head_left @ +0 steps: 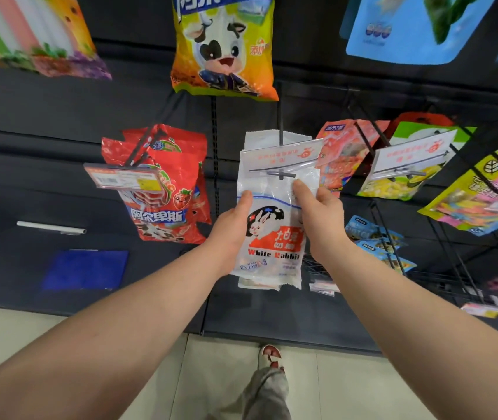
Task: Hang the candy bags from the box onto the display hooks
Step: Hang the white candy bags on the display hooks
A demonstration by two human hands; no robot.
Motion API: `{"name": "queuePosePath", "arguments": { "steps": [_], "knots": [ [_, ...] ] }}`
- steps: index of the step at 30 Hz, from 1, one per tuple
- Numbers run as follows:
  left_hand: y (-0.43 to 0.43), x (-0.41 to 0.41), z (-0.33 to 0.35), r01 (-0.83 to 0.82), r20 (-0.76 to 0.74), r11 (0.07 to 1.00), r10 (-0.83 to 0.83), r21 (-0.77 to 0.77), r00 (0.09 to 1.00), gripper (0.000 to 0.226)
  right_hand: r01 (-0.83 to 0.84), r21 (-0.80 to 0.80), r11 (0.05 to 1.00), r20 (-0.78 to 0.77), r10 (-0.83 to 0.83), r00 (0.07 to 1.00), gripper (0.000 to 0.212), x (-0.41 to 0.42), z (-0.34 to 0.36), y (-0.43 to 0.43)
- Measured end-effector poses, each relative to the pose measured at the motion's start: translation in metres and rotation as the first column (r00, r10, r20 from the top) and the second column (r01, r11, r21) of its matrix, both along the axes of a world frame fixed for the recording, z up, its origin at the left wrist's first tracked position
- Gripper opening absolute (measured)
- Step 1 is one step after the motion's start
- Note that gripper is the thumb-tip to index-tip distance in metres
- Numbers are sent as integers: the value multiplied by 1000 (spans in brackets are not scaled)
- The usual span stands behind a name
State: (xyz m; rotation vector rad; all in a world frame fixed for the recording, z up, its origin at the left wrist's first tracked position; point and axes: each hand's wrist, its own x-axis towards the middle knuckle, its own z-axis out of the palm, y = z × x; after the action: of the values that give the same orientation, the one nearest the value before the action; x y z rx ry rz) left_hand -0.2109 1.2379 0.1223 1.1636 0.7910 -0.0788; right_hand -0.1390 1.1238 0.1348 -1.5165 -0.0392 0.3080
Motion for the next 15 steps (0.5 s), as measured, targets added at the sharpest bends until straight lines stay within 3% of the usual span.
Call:
{"name": "queuePosePath", "arguments": {
  "steps": [8, 15],
  "knots": [
    [0, 10, -6, 6, -30, 999, -5, 53, 1000, 62, 16, -70, 997, 45, -13, 999, 20, 8, -2, 1],
    [9, 32, -11, -9, -61, 994, 16, 106, 998, 66, 10, -164, 986, -7, -12, 1000, 19, 27, -2, 13]
  ]
}}
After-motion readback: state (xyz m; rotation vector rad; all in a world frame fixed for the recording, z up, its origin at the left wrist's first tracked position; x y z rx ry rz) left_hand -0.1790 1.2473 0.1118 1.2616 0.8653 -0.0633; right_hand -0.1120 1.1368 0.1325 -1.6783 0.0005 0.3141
